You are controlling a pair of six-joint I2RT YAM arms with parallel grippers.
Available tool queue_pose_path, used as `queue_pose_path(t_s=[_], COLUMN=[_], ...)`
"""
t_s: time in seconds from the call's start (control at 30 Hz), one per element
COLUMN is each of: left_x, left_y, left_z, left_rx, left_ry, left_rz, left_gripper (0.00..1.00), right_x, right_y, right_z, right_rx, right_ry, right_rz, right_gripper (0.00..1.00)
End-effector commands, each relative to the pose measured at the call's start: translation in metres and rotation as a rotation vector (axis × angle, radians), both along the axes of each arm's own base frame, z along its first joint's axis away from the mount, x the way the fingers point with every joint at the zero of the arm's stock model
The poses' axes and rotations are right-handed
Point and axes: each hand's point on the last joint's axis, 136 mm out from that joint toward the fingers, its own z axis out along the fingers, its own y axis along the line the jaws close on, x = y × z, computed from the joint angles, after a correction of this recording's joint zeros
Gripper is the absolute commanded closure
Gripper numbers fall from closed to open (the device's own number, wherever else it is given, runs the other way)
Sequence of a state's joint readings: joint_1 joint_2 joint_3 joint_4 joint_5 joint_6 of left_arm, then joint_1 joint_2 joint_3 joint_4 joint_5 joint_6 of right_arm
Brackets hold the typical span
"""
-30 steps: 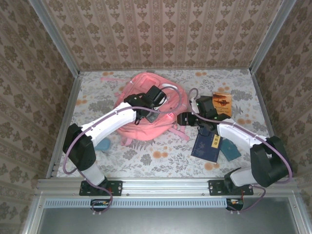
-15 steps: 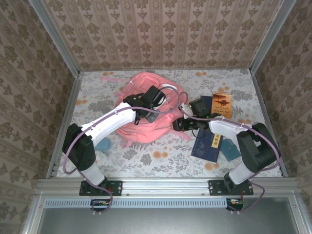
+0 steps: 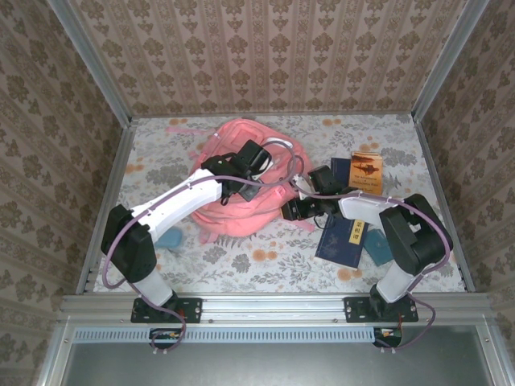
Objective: Pack books, pencil case, and school supplies into a backpack
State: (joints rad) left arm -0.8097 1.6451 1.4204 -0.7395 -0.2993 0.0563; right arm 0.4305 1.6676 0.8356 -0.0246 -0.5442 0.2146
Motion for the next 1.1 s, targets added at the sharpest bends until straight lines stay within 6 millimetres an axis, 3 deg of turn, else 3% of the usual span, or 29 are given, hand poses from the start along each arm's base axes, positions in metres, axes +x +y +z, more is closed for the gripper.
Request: queue_pose_path(t_s=[0.0,0.37,0.53,0.63,0.83,1.07], left_x=[0.014,0.014,0.015,0.015,0.017,0.02], left_y=[-0.002,-0.002,0.001,0.0,-0.001,0.001], left_z=[0.042,0.04,0.04,0.039,0.035,0.038], left_rx=[-0.108,-0.113,-0.111,-0.122,-0.142,-0.161], left_ry=[-0.119,-0.115,-0.117,-0.114,-0.112,-0.115], left_rz=[0.044,0.05,0.058,0.064,0.084,0.106], left_gripper=[0.92,0.92,0.92,0.92,0.92,0.92], right_x=[0.006,0.014,0.01,0.005,-0.013,-0.013], right_y=[0.007,0.009,0.006,0.007,0.018,0.02], right_z=[0.007,0.007,0.009,0.015,0.023,0.025], right_rx=[0.011,-0.008,-0.017,-0.012,0.021,0.006], right_ry=[-0.056,-0.115,-0.134,-0.148,-0.174,-0.226], right_rz=[0.033,0.056,0.047,0.041,0.061,0.04], right_gripper=[0.6,0.73,0.93,1.0,1.0,1.0])
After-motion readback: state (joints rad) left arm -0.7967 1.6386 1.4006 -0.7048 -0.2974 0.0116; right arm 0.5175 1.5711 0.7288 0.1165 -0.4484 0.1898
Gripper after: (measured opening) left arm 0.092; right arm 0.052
